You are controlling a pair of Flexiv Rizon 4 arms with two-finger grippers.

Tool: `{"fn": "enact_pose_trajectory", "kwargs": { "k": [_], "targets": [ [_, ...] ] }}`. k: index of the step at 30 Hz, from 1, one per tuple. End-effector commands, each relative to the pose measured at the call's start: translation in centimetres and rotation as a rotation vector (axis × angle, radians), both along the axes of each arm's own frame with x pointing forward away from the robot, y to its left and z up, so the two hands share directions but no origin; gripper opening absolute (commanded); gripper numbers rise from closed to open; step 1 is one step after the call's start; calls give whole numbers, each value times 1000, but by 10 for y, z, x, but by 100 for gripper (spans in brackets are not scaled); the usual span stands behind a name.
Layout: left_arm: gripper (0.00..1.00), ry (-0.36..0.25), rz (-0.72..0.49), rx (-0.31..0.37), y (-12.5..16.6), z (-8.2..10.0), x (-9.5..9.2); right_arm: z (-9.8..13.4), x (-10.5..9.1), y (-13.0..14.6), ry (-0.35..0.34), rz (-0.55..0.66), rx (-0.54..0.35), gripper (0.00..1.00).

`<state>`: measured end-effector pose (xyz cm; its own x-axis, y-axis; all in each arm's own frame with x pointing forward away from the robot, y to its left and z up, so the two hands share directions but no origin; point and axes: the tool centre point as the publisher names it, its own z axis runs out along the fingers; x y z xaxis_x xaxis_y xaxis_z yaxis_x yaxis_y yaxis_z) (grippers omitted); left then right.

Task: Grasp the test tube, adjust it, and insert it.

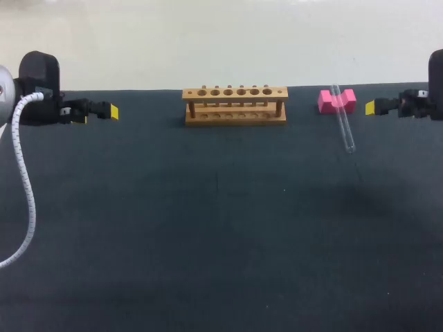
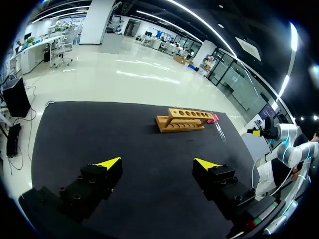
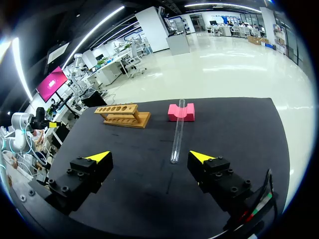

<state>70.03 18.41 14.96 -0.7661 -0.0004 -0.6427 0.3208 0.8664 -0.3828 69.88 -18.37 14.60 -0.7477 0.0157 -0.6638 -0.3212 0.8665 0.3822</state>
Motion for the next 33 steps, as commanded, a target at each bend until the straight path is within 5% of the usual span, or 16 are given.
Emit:
{"fn": "enact_pose_trajectory", "kwargs": {
  "k": [1,16,33],
  "targets": [
    [100,4,2,4,0,1,0,1,-1,1,1,-5,-7,100],
    [100,4,2,4,0,1,0,1,-1,1,1,-5,-7,100],
    [100,-214,-419,-47,9,-17,36,1,-1,1,1,-5,-7,100]
  ]
}}
